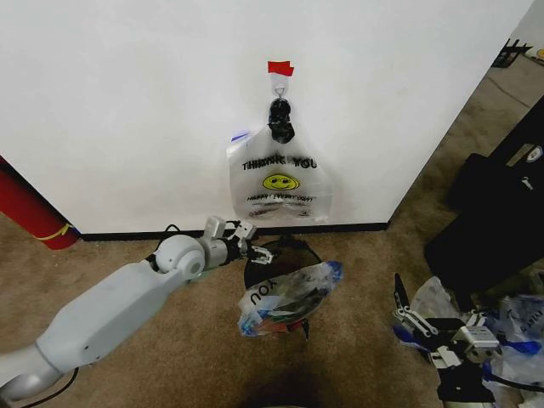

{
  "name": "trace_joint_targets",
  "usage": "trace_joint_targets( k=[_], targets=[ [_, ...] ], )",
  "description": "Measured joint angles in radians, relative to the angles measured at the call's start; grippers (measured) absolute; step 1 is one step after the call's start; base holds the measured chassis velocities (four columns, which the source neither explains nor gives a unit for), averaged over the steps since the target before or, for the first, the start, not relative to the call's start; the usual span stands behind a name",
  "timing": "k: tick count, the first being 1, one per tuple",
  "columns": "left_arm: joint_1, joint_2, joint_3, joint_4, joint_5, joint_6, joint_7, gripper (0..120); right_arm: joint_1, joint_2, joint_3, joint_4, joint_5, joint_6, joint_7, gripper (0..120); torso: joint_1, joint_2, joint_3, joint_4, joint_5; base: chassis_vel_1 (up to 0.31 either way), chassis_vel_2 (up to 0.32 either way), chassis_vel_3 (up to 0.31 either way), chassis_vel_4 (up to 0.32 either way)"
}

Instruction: Pick up the garbage bag from the wall and place it over the trash bin.

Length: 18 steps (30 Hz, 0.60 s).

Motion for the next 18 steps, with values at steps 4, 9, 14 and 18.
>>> trace_joint_targets(
  k=[4, 9, 14, 18],
  targets=[
    [-0.026, -0.025, 0.019, 0.037, -0.001, 0.001, 0.0, 86, 0.015, -0.003, -0.002, 0.0, 0.001, -0.017, 0.0, 100, 0.0, 0.0, 0.0, -0.0002, 0.0, 0.0, 0.0, 0.0, 0.0],
    [-0.048, -0.027, 0.048, 0.048, -0.005, 0.002, 0.006, 68, 0.029, -0.011, -0.003, -0.001, 0.01, -0.034, 0.001, 100, 0.0, 0.0, 0.0, 0.0001, -0.0001, 0.0, 0.0, 0.0, 0.0],
    [-0.069, -0.028, 0.067, 0.063, -0.008, 0.009, 0.011, 50, 0.042, -0.013, -0.004, -0.011, 0.013, -0.042, 0.003, 100, 0.0, 0.0, 0.0, 0.0, 0.0, 0.0, 0.0, 0.0, 0.0],
    [-0.082, -0.032, 0.076, 0.083, -0.008, 0.013, 0.011, 33, 0.049, -0.014, -0.005, -0.013, 0.014, -0.049, 0.004, 100, 0.0, 0.0, 0.0, 0.0, -0.0001, 0.0, 0.0, 0.0, 0.0]
  ],
)
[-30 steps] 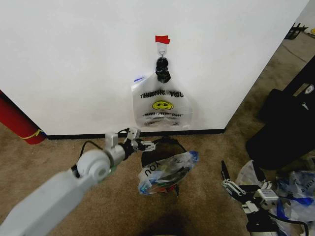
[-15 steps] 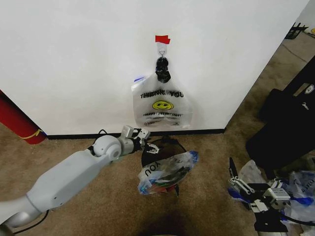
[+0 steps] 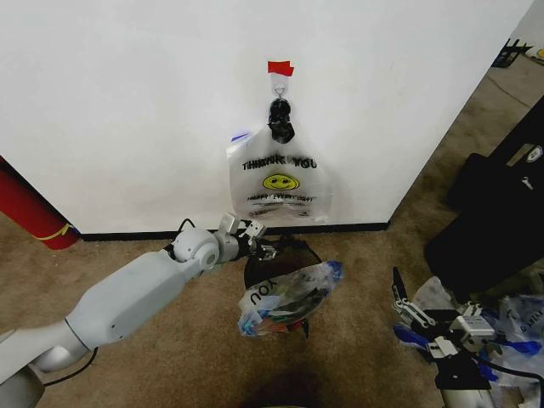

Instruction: Pick up the garbage bag from the wall and place it over the trash bin.

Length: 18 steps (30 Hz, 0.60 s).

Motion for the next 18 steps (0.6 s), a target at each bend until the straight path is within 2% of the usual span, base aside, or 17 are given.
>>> trace_joint_targets(
  k=[2, 8, 12, 18],
  targets=[
    [0.0, 0.0, 0.0, 0.001, 0.0, 0.0, 0.0, 32, 0.001, 0.0, 0.0, 0.0, 0.0, -0.001, 0.0, 100, 0.0, 0.0, 0.0, 0.0, 0.0, 0.0, 0.0, 0.0, 0.0],
    [0.007, 0.002, 0.001, -0.007, 0.001, 0.005, -0.008, 4, 0.014, -0.002, -0.001, -0.011, 0.003, -0.013, 0.003, 100, 0.0, 0.0, 0.0, 0.0, 0.0, 0.0, 0.0, 0.0, 0.0],
    [0.021, 0.004, -0.005, -0.022, -0.005, 0.005, -0.03, 3, 0.024, -0.003, -0.004, -0.018, 0.004, -0.022, 0.007, 100, 0.0, 0.0, 0.0, -0.0001, -0.0001, 0.0, 0.0, 0.0, 0.0],
    [0.083, 0.04, -0.069, -0.119, -0.086, 0.012, -0.122, 3, 0.032, -0.011, -0.006, -0.015, 0.017, -0.042, 0.015, 100, 0.0, 0.0, 0.0, -0.0001, 0.0, 0.0, 0.0, 0.0, 0.0]
  ],
)
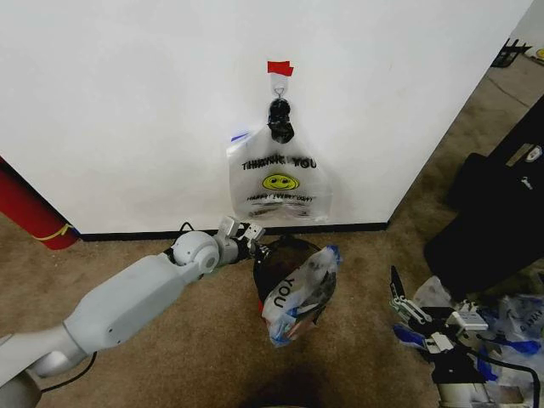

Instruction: Pick up the garbage bag from the wall and place it over the trash bin.

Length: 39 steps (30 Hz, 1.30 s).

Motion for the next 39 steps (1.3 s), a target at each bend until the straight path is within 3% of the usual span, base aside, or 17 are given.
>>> trace_joint_targets(
  k=[6, 12, 20, 28, 39],
  targets=[
    [0.256, 0.048, -0.275, -0.24, -0.175, -0.015, -0.239, 3, 0.027, -0.016, -0.014, -0.018, 0.013, -0.029, 0.021, 100, 0.0, 0.0, 0.0, 0.0, 0.0002, 0.0, 0.0, 0.0, 0.0],
    [0.43, 0.052, -0.375, -0.325, -0.198, -0.077, -0.41, 3, 0.054, -0.028, -0.042, -0.025, 0.01, -0.06, 0.044, 100, 0.0, 0.0, 0.0, 0.0004, 0.0, 0.0, 0.0, 0.0, 0.0],
    [0.483, -0.022, -0.393, -0.339, -0.22, -0.163, -0.557, 3, 0.08, -0.05, -0.06, -0.024, 0.003, -0.097, 0.073, 100, 0.0, 0.0, 0.0, -0.0001, 0.0001, 0.0, 0.0, 0.0, 0.0],
    [0.507, -0.083, -0.38, -0.305, -0.186, -0.219, -0.604, 3, 0.087, -0.063, -0.066, -0.013, 0.008, -0.132, 0.1, 100, 0.0, 0.0, 0.0, 0.0001, 0.0002, 0.0, 0.0, 0.0, 0.0],
    [0.513, -0.086, -0.374, -0.29, -0.13, -0.204, -0.593, 3, 0.105, -0.067, -0.088, -0.018, -0.002, -0.149, 0.116, 100, 0.0, 0.0, 0.0, 0.0001, 0.0001, 0.0, 0.0, 0.0, 0.0]
  ],
)
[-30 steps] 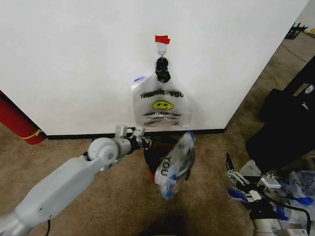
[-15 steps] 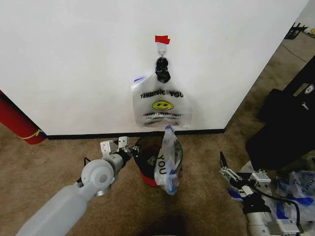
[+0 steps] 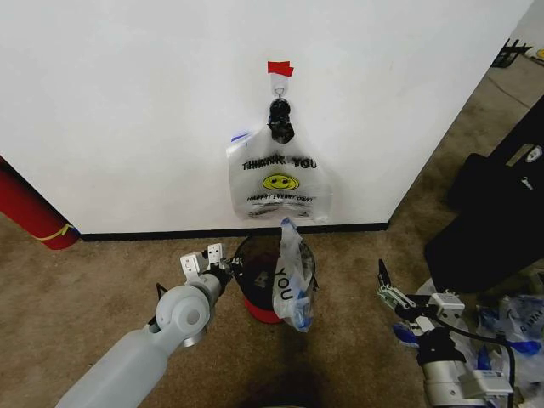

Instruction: Pick up the garbage bag from the wall and place it over the trash bin.

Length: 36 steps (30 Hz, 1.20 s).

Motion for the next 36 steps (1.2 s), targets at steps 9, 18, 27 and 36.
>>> trace_joint_targets(
  k=[9, 18, 27, 36],
  targets=[
    [0.02, -0.007, -0.003, 0.013, 0.032, 0.017, 0.004, 16, 0.02, -0.034, -0.025, 0.006, 0.008, -0.05, 0.046, 100, 0.0, 0.0, 0.0, 0.0001, -0.0001, 0.0, 0.0, 0.0, 0.0],
    [0.022, -0.002, -0.023, -0.028, 0.098, 0.035, -0.001, 44, 0.028, -0.095, -0.025, 0.017, 0.076, -0.104, 0.08, 100, 0.0, 0.0, 0.0, -0.0001, -0.0001, 0.0, 0.0, 0.0, 0.0],
    [0.096, 0.078, -0.121, -0.196, 0.196, 0.023, 0.004, 79, 0.206, -0.26, -0.136, 0.055, 0.308, -0.378, 0.217, 100, 0.0, 0.0, 0.0, -0.0002, 0.0, 0.0, 0.0, 0.0, 0.0],
    [0.115, 0.097, -0.078, -0.272, 0.277, 0.004, 0.039, 100, 0.509, -0.387, -0.295, -0.08, 0.532, -0.664, 0.289, 100, 0.0, 0.0, 0.0, -0.0008, 0.0007, 0.0, 0.0, 0.0, 0.0]
  ],
)
